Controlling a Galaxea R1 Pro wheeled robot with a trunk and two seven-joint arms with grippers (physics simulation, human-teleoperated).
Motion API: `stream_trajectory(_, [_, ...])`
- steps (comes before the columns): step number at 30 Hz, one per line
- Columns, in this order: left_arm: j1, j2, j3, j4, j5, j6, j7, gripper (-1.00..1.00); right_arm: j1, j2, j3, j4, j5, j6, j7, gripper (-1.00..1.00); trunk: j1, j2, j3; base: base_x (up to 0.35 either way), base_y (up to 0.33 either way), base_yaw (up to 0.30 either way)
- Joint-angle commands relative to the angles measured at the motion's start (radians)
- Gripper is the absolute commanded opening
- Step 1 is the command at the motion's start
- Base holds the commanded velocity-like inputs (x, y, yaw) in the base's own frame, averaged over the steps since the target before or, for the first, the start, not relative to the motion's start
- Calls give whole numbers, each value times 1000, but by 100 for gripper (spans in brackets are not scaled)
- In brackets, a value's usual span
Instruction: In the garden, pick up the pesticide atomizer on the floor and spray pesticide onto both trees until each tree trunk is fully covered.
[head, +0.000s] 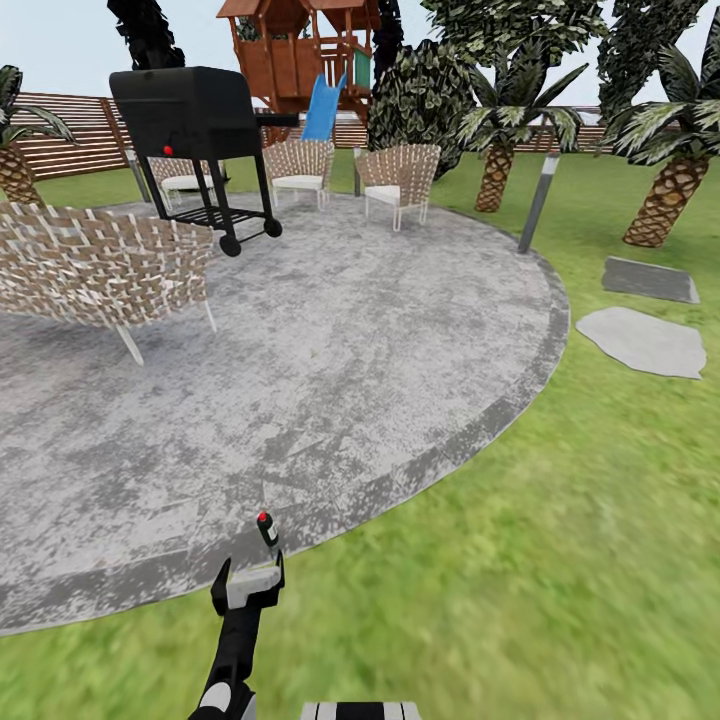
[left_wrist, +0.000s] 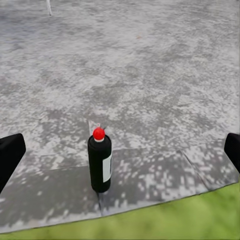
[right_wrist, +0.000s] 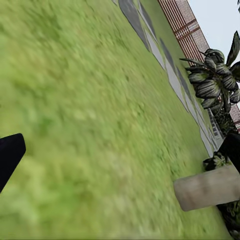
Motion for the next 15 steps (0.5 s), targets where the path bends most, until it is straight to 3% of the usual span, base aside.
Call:
stream_trajectory(1, [0, -1, 4, 1, -8, -3, 3, 100, 0, 0, 7, 0, -10, -3, -1, 100, 0, 0, -1, 43, 0, 0])
stream_trajectory(11, [0, 2, 5, 1, -8, -4, 3, 100, 0, 0, 7, 0, -10, -3, -1, 100, 0, 0, -1, 116, 0, 0])
stream_trajectory(15, [0, 2, 5, 2, -9, -3, 3, 100, 0, 0, 7, 0, -11, -3, -1, 100, 0, 0, -1, 150, 116, 0])
